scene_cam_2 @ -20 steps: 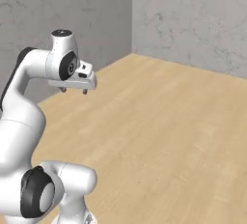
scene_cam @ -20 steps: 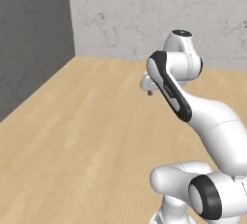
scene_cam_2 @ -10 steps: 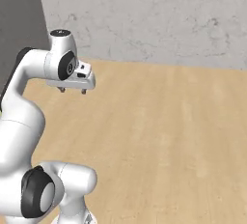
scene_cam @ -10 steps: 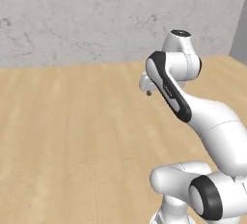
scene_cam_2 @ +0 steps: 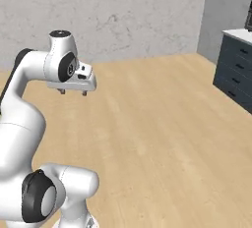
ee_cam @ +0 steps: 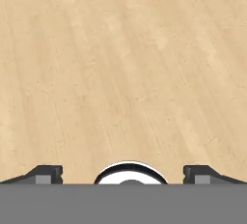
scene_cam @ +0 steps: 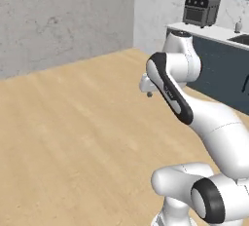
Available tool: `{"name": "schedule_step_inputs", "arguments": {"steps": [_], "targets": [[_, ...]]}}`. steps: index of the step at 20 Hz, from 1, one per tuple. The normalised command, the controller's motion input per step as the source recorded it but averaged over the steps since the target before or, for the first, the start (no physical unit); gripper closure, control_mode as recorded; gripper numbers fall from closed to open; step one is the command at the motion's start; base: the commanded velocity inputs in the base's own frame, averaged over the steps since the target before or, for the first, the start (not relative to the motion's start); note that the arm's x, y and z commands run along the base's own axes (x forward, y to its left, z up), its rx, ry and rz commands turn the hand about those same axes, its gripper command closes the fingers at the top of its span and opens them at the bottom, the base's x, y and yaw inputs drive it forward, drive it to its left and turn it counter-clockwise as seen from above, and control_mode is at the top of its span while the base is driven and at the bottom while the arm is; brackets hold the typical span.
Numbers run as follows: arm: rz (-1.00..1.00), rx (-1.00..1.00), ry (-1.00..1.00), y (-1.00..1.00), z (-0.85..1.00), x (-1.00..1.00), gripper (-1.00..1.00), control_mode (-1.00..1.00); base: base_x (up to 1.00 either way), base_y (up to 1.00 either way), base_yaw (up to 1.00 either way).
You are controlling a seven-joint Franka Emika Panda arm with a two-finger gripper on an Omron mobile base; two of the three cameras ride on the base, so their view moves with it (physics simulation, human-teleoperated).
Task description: Navigate to the dishwasher.
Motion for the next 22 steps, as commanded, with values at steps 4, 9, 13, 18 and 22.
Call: {"name": "schedule_step_inputs", "arguments": {"steps": [4, 9, 13, 18, 22], "targets": [[0.00, 0.00, 0.00, 0.00, 0.00, 0.00, -1.00, 1.00, 0.43, -0.09, -0.72], [0.00, 0.00, 0.00, 0.00, 0.00, 0.00, -1.00, 1.00, 0.54, 0.00, -0.67], [0.00, 0.00, 0.00, 0.00, 0.00, 0.00, -1.00, 1.00, 0.68, 0.00, -0.63], [0.00, 0.00, 0.00, 0.00, 0.00, 0.00, -1.00, 1.00, 0.78, 0.00, -0.61], [0.00, 0.00, 0.00, 0.00, 0.00, 0.00, -1.00, 1.00, 1.00, -0.05, -0.51]]}}
